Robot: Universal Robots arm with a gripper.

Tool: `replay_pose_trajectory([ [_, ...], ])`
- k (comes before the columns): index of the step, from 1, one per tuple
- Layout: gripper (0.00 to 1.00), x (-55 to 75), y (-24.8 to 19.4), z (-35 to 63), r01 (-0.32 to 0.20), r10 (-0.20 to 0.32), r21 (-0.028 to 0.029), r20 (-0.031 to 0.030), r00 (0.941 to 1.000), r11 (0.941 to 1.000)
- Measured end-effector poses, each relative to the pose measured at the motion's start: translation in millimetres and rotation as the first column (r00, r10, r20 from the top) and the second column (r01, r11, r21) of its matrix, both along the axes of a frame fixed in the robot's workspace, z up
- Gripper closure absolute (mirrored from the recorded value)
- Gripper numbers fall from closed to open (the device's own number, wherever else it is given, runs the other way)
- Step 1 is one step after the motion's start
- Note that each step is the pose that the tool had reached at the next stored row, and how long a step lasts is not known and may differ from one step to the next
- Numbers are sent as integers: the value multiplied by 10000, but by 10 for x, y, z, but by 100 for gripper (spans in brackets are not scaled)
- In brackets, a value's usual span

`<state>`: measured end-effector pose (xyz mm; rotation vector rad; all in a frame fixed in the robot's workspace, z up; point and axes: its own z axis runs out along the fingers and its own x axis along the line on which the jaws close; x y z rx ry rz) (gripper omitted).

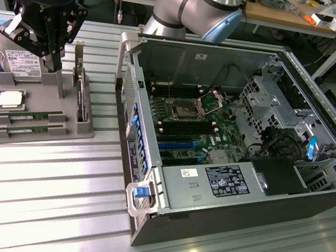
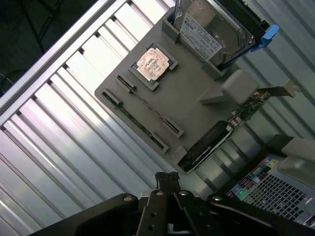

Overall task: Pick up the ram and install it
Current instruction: 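Pick up the ram and move it above insertion slot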

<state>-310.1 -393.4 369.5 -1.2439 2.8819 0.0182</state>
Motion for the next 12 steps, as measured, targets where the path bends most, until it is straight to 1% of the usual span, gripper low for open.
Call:
replay_pose_trajectory([
  [8, 89, 0, 0, 0, -636, 636, -26, 0, 9980, 9980],
  [12, 89, 0, 0, -1, -1166, 1166, -50, -3, 9932, 9932],
])
